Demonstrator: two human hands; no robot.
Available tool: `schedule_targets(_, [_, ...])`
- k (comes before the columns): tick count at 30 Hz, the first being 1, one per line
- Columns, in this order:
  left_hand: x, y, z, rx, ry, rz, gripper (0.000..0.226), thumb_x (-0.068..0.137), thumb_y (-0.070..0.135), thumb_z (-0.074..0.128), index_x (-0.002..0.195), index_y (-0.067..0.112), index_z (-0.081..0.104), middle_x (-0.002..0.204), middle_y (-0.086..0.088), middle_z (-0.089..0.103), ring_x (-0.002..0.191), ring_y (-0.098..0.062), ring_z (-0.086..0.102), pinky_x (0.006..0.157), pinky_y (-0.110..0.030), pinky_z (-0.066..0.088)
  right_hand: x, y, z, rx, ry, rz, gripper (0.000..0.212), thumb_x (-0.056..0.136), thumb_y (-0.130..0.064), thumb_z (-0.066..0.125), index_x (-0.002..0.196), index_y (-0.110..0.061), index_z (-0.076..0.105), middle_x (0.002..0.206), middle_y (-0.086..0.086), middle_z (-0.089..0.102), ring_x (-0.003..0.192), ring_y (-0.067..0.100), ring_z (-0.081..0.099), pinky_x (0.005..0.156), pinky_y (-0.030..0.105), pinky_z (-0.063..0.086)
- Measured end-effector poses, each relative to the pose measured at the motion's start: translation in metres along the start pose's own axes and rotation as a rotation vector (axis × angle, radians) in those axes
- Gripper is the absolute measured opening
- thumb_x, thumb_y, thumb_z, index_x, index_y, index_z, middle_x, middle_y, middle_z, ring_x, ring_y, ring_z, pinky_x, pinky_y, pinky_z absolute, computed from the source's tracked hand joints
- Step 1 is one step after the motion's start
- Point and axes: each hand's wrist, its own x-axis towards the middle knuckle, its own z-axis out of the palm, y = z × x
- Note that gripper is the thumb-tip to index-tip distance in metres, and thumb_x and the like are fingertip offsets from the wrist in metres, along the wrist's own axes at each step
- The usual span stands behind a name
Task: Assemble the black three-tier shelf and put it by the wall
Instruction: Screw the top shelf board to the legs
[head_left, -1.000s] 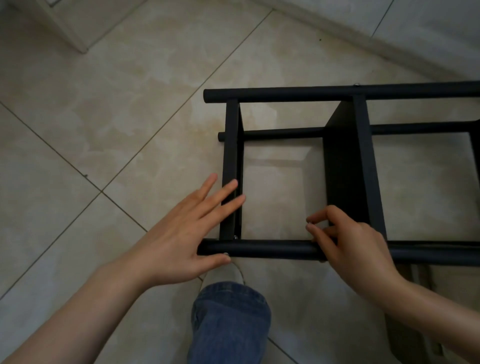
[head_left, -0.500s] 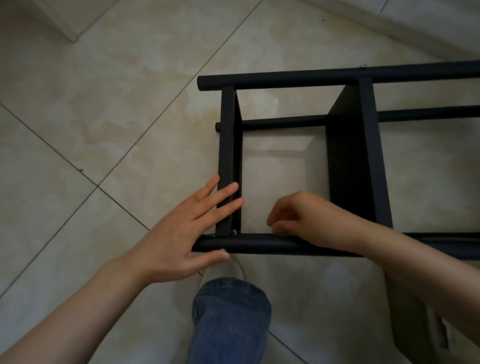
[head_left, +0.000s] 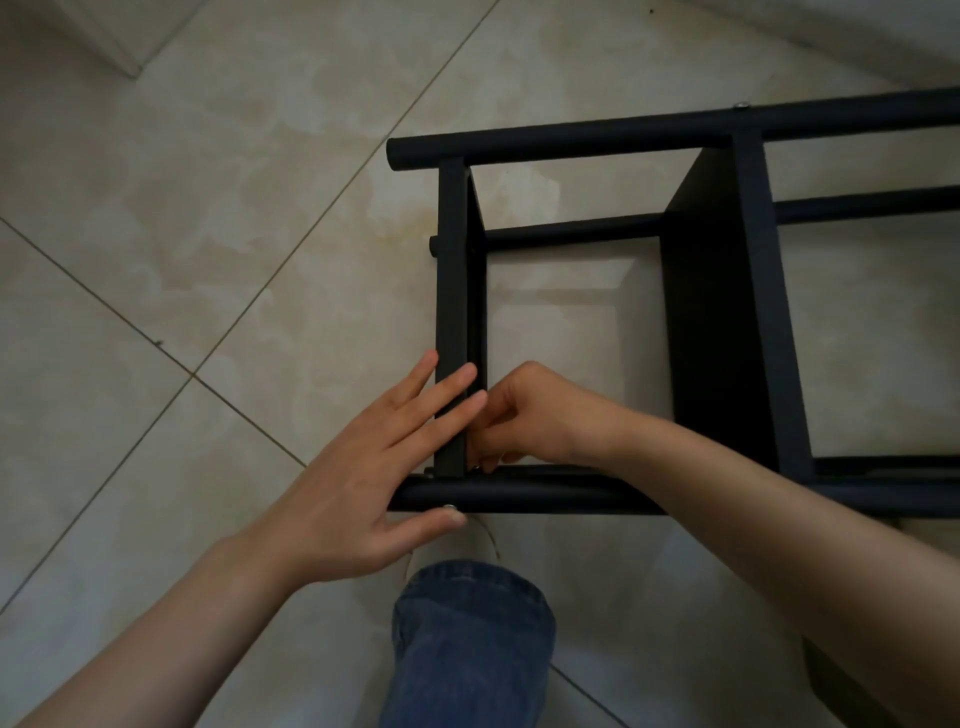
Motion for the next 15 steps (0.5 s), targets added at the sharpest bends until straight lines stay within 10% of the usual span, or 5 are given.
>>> schedule_targets(15, [0.0002, -0.0007, -0.0001, -0.040, -0.002, -0.013, 0.081, 0.095, 0.054, 0.056, 0.159, 0.018, 0.024, 0.170, 0.008, 0.012, 0.157, -0.021, 0.003, 0.125, -0.027, 0.009, 0.0022, -0.0003, -0.0078, 0.189, -0.165, 0.186, 0.015, 0.092, -0.012, 0.066, 0.082, -0.020, 0.075, 0.078, -0.005, 0.074, 0.076, 0.007, 0.067, 0.074, 0.021, 0.055])
